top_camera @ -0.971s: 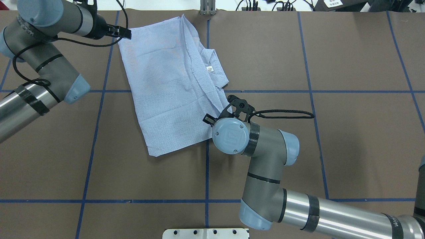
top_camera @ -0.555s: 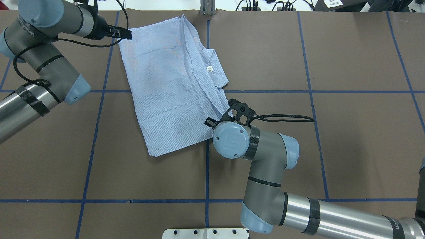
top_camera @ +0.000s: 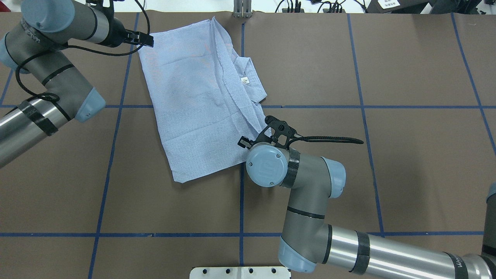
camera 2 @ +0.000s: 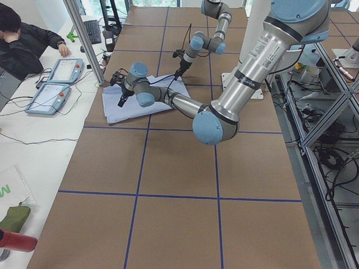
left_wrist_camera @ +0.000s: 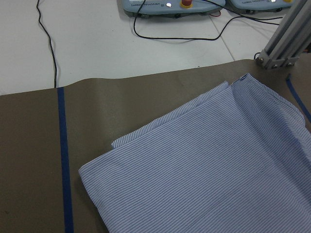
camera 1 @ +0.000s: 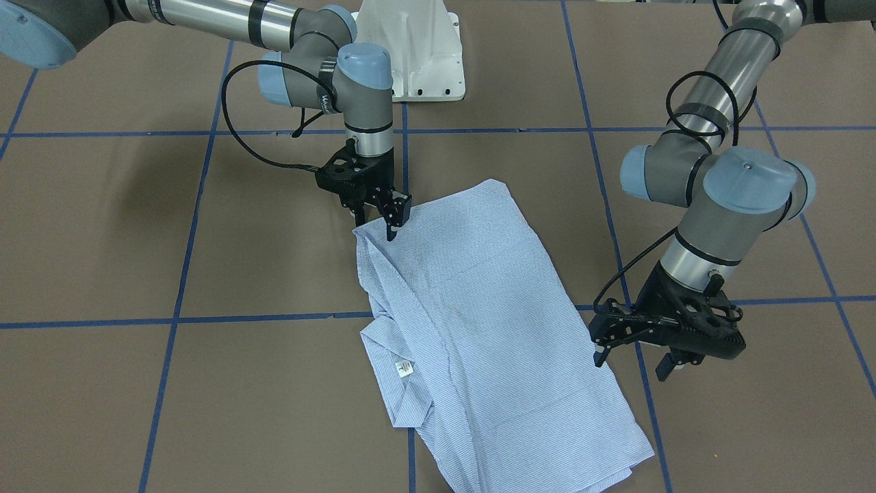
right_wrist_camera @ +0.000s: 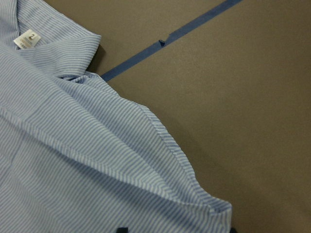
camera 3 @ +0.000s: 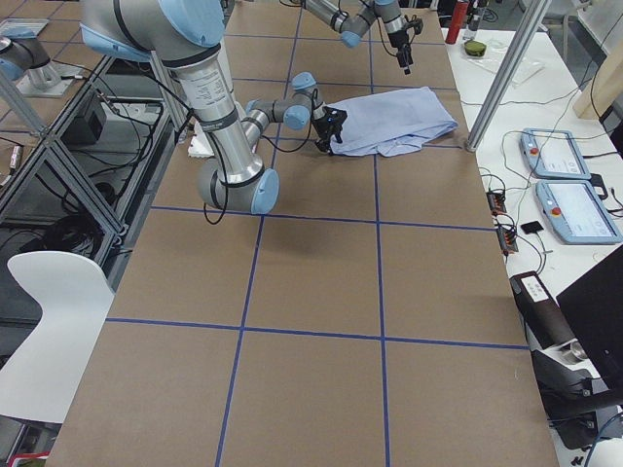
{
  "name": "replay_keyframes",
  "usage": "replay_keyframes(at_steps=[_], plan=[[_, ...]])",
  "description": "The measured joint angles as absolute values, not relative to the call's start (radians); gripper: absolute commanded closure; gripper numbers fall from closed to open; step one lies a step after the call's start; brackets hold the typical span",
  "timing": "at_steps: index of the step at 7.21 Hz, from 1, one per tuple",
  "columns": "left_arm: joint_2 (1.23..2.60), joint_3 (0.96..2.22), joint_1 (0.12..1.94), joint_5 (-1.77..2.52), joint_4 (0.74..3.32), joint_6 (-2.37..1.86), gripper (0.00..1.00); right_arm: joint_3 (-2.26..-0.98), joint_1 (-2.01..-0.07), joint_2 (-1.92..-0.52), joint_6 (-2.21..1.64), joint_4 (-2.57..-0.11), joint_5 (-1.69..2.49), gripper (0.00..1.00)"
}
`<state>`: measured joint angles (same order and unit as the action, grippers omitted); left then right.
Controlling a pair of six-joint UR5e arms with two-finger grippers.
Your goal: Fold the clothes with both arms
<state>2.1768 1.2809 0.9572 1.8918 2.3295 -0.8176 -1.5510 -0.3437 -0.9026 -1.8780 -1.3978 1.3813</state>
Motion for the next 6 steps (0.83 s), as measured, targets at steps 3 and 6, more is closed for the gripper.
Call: replay_keyframes(at_steps=[3, 6], plan=[[2.176, 1.281, 0.957, 1.893, 2.329, -0.818, 0.00, -1.536, -0.342, -0.897, -1.897, -1.391, 1.364, 1.00], [2.177, 1.282, 0.956, 1.893, 2.329, -0.818, 0.00, -1.537, -0.341, -0.880, -1.903, -1.390, 1.356, 1.00]])
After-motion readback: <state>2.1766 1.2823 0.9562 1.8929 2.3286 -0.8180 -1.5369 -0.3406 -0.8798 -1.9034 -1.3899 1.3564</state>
